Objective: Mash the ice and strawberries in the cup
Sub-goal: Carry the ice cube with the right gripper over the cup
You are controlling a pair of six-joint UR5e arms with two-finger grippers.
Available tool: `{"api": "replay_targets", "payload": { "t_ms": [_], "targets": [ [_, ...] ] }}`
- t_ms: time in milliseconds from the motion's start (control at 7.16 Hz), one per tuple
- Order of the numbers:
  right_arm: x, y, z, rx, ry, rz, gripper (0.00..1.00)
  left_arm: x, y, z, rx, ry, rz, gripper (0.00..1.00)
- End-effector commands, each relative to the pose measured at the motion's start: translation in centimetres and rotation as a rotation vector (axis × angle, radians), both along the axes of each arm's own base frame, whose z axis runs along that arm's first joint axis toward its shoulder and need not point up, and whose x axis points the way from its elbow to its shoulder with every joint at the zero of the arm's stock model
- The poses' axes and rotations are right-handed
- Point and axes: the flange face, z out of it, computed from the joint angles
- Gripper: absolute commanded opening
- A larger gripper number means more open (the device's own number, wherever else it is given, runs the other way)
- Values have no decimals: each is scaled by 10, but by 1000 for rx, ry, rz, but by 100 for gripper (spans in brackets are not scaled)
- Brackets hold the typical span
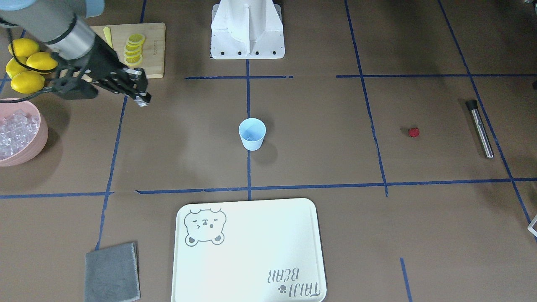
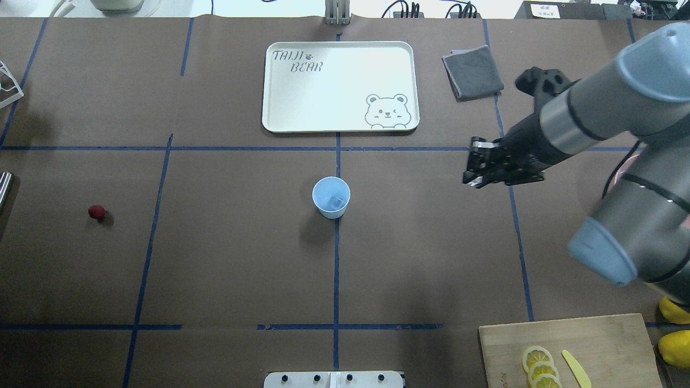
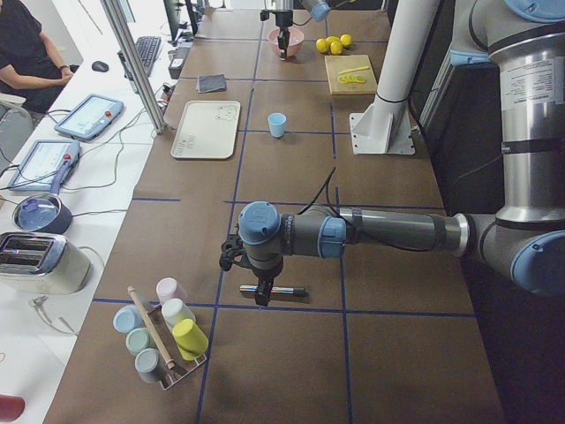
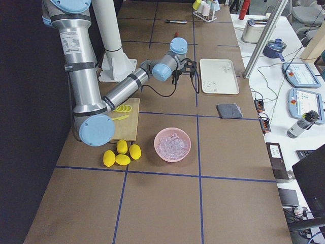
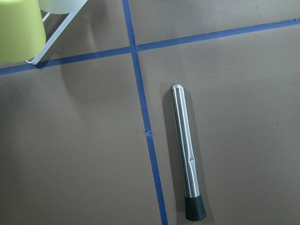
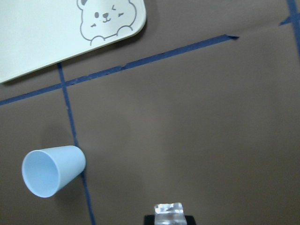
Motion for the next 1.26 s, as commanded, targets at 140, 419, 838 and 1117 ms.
{"api": "replay_targets", "payload": {
  "t_ms": [140,419,838,1117],
  "targets": [
    [-153,-3,-89,-88,3,139,0,0,0,1,-1,0,0,100],
    [-183,-10,-107,-102,13,145,1,0,0,0,0,0,-1,100],
    [-198,-1,-101,-91,33,147,7,0,0,0,0,0,-1,100],
    [-205,-5,-100,-98,44,148,35,0,0,0,0,0,-1,100]
  ]
}}
